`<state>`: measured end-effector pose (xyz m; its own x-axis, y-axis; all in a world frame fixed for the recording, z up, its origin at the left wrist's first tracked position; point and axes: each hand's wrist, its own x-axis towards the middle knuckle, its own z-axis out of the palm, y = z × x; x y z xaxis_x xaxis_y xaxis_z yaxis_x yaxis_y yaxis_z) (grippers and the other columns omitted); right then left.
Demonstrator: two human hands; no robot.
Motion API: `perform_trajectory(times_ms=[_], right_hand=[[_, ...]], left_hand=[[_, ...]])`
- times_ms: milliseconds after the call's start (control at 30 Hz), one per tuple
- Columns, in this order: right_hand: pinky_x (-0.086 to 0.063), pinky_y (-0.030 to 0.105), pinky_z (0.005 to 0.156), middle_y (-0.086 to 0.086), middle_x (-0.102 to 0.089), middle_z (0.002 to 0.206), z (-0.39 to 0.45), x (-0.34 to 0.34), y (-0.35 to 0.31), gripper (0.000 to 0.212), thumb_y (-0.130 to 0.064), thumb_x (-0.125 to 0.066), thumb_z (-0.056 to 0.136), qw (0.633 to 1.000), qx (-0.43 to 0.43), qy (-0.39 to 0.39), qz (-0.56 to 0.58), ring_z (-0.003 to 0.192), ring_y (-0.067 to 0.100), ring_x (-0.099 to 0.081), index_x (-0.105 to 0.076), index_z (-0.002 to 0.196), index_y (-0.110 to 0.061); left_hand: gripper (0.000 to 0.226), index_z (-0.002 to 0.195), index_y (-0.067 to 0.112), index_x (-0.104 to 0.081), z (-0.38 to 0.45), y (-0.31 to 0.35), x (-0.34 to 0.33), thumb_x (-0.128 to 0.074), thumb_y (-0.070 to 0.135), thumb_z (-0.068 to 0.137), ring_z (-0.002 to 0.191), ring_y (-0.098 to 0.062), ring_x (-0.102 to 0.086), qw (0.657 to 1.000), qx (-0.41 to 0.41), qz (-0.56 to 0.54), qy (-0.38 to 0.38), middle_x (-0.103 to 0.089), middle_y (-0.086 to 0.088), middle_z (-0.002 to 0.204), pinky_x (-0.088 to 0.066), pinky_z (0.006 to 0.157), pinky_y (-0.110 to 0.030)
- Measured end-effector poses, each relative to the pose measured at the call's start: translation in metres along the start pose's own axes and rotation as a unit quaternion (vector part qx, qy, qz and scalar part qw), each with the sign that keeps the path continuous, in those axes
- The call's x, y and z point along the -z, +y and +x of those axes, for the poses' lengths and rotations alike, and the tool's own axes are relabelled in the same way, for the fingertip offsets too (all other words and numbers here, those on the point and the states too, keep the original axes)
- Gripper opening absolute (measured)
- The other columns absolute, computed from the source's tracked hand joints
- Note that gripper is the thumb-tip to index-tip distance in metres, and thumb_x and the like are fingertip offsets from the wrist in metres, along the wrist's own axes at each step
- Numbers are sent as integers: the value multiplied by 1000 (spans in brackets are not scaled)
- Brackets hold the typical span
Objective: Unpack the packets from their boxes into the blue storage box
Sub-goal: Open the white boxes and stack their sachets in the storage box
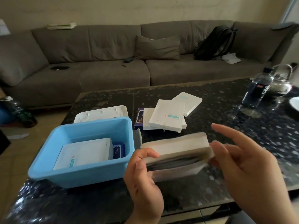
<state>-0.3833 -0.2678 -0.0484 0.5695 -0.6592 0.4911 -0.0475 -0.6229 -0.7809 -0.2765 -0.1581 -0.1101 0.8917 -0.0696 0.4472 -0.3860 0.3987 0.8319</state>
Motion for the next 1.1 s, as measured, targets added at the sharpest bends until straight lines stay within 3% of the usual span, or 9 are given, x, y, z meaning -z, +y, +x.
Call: perform_trajectory(times_ms=[67,133,300,433,533,633,733,900,1100], right_hand=[[-57,27,71,-18,-76,81,10,-5,15,25,-16,-62,90,998,-11,38,43,73,3,-72,-65,110,-32],[-59,35,71,-12,-76,83,16,-17,38,20,-8,-60,92,994,-26,70,82,76,9,-73,-63,97,-27],[-58,21,73,-19,-75,89,-4,-39,94,37,6,-54,92,980,-76,106,148,86,4,-72,-56,78,-28],[-55,22,82,-1,-73,102,-19,-41,99,40,8,-53,93,971,-110,134,163,99,10,-69,-59,80,-29],[-49,20,55,3,-60,85,-40,-32,88,35,9,-65,84,971,-116,163,129,68,9,-58,-61,78,-25],[-40,28,40,15,-60,55,-63,-31,79,29,11,-62,85,948,-260,67,172,41,23,-54,-67,76,-15],[-41,27,38,17,-64,54,-70,-39,75,12,2,-63,89,899,-378,-22,219,41,33,-60,-72,85,-6],[-39,25,37,19,-66,56,-62,-45,66,13,-13,-68,89,892,-393,-45,218,44,33,-62,-77,81,-13],[-34,22,39,18,-66,56,-57,-47,65,23,-9,-62,90,867,-443,-48,225,43,30,-60,-75,70,-10]], left_hand=[[36,81,35,-66,6,-7,-8,-31,25,85,75,5,-58,996,-76,21,-46,-63,23,78,-47,67,-17],[36,90,29,-63,7,-21,-12,-30,15,85,75,9,-58,989,-104,38,-102,-60,30,83,-43,67,-6],[30,94,25,-63,-18,-49,-13,-35,15,89,104,-10,-62,986,-63,80,-131,-65,8,103,-48,86,-13],[31,101,33,-64,-40,-55,-8,-40,15,92,108,-12,-62,978,-19,123,-166,-65,7,105,-49,88,-14],[30,102,37,-65,-47,-51,-2,-47,15,93,114,-11,-60,974,9,129,-188,-65,10,109,-51,86,-14],[29,105,37,-66,-52,-51,7,-47,19,92,121,-11,-58,969,-1,129,-213,-63,17,114,-52,90,-19],[46,104,33,-69,-58,-58,17,-48,-5,88,123,-6,-58,964,-16,156,-216,-65,23,116,-48,100,-25],[49,104,31,-68,-61,-58,22,-48,-10,86,129,1,-51,959,-35,162,-229,-69,20,116,-39,109,-32],[54,102,30,-69,-62,-61,24,-47,-15,82,124,0,-56,956,-35,164,-239,-70,20,115,-34,112,-36]])
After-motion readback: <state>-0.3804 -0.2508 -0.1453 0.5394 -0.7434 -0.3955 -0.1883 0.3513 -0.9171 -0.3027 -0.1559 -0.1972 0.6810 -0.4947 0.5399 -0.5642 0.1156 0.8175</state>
